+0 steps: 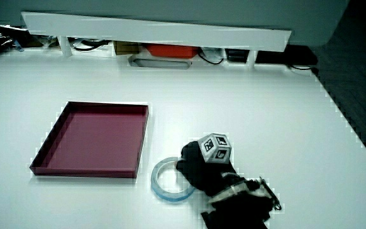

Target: Pick blue tape

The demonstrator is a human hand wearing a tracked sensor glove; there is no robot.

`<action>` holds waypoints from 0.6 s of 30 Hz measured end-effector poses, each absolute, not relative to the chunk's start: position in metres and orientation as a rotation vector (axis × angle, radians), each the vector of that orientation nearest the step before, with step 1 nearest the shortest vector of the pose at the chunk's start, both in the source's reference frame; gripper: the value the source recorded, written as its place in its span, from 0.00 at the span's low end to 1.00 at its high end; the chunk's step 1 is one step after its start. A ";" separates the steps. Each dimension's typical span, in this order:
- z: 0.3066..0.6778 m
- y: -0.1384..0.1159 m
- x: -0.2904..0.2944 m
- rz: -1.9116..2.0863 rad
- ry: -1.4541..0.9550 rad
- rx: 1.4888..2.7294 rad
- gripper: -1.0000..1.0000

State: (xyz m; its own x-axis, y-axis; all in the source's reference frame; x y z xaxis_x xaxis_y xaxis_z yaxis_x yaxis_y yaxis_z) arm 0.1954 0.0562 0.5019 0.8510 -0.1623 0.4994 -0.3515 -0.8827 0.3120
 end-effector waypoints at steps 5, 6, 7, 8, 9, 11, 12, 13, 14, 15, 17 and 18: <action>0.500 0.057 0.194 0.649 -0.385 2.620 1.00; 0.501 0.057 0.195 0.650 -0.387 2.616 1.00; 0.501 0.056 0.195 0.653 -0.387 2.612 1.00; 0.499 0.056 0.195 0.670 -0.391 2.617 1.00; 0.499 0.056 0.195 0.666 -0.390 2.619 1.00; 0.495 0.054 0.195 0.673 -0.400 2.629 1.00; 0.491 0.053 0.193 0.675 -0.405 2.629 1.00; 0.487 0.051 0.192 0.697 -0.412 2.635 1.00; 0.483 0.050 0.191 0.708 -0.418 2.641 1.00; 0.480 0.048 0.189 0.704 -0.436 2.655 1.00; 0.474 0.044 0.185 0.722 -0.455 2.661 1.00; 0.469 0.042 0.182 0.738 -0.462 2.664 1.00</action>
State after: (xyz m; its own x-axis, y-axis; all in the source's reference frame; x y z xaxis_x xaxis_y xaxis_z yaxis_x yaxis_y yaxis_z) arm 0.1822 0.0422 0.4691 0.8125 -0.2172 0.5409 -0.3921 -0.8904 0.2313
